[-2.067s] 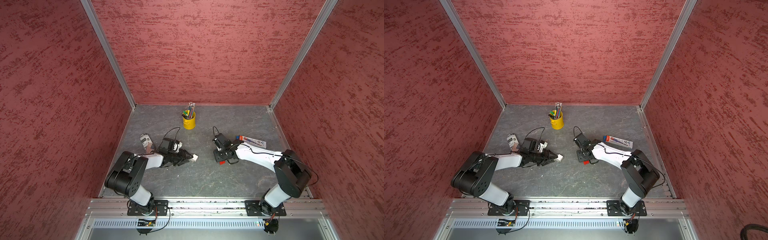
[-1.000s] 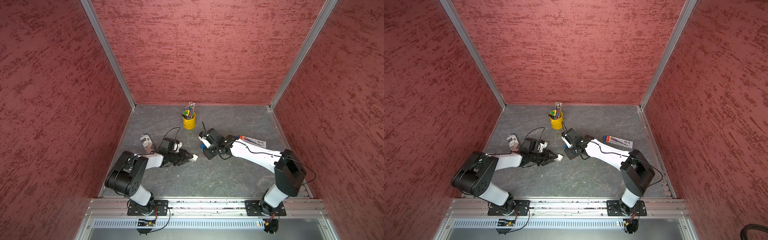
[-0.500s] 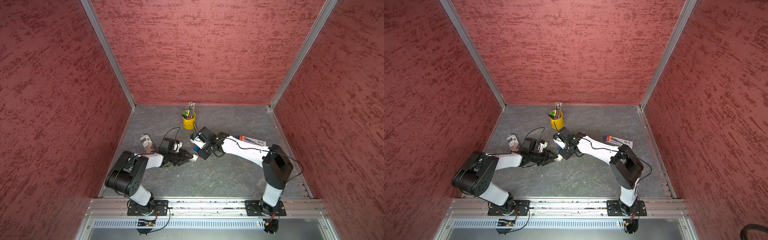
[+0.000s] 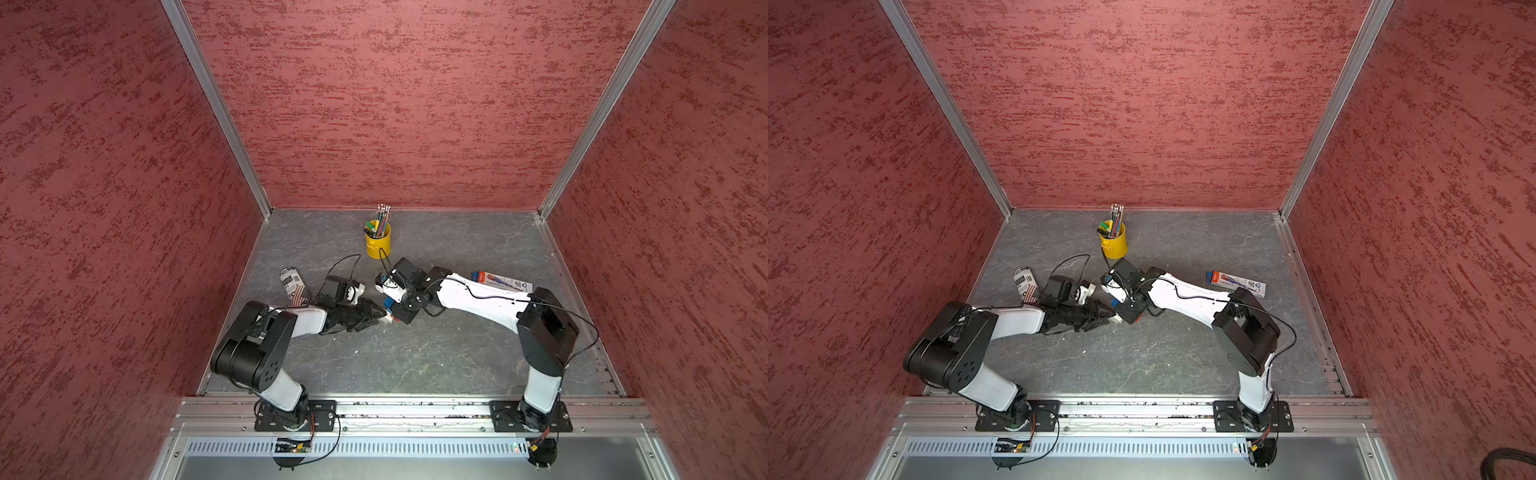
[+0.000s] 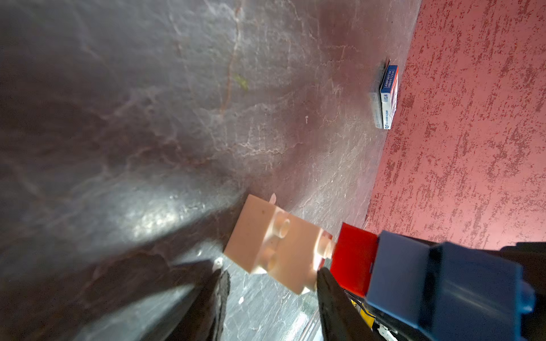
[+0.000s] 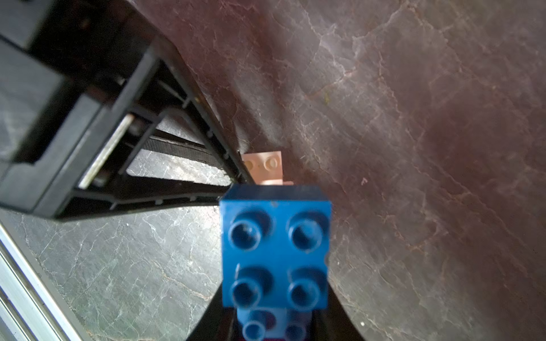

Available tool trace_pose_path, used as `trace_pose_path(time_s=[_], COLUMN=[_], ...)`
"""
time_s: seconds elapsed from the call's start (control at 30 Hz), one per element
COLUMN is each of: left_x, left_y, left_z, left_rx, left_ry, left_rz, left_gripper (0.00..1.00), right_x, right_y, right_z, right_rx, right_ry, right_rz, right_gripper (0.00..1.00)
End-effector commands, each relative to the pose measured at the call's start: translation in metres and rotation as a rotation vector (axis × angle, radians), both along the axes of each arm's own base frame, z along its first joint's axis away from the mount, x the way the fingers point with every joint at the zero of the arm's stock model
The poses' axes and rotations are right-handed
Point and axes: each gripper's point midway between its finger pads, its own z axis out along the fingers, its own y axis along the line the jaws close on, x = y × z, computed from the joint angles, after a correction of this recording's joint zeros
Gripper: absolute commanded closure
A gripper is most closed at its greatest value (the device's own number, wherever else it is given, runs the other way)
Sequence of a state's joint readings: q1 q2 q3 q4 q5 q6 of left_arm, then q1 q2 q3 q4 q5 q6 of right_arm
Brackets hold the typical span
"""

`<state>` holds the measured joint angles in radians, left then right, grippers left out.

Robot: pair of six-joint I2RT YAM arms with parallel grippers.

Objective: Assemble the letter y with lego
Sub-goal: Assemble the lego brick with the lego brick.

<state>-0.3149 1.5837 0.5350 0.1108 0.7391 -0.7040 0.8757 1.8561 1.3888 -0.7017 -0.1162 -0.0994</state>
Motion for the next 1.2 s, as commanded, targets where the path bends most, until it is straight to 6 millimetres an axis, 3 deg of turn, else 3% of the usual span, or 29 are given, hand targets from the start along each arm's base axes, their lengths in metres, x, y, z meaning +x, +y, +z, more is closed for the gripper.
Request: trace_pose_path(time_s=[0.0, 0.57, 1.17], left_x=[-0.021, -0.02, -0.019], left_y=[0.026, 0.028, 0.028], left_z=[-0.046, -0.046, -0.048], left_rx=[0.167, 0.165, 0.164], left_ry=[0.136, 0.138, 0.142], left_rz=[0.059, 0.064, 0.067], left_gripper=[0.5, 0.51, 0.51], right_x=[-0.002, -0.008, -0.001], right_y=[0.011, 0.015, -0.005], right_z=[0.006, -0.004, -0.017], right_rx=[0.02, 0.005, -0.124], right_ry=[0.0, 0.018, -0.038], right_rz=[0.032, 0.053, 0.045], right_gripper=[0.73, 0.73, 0.74])
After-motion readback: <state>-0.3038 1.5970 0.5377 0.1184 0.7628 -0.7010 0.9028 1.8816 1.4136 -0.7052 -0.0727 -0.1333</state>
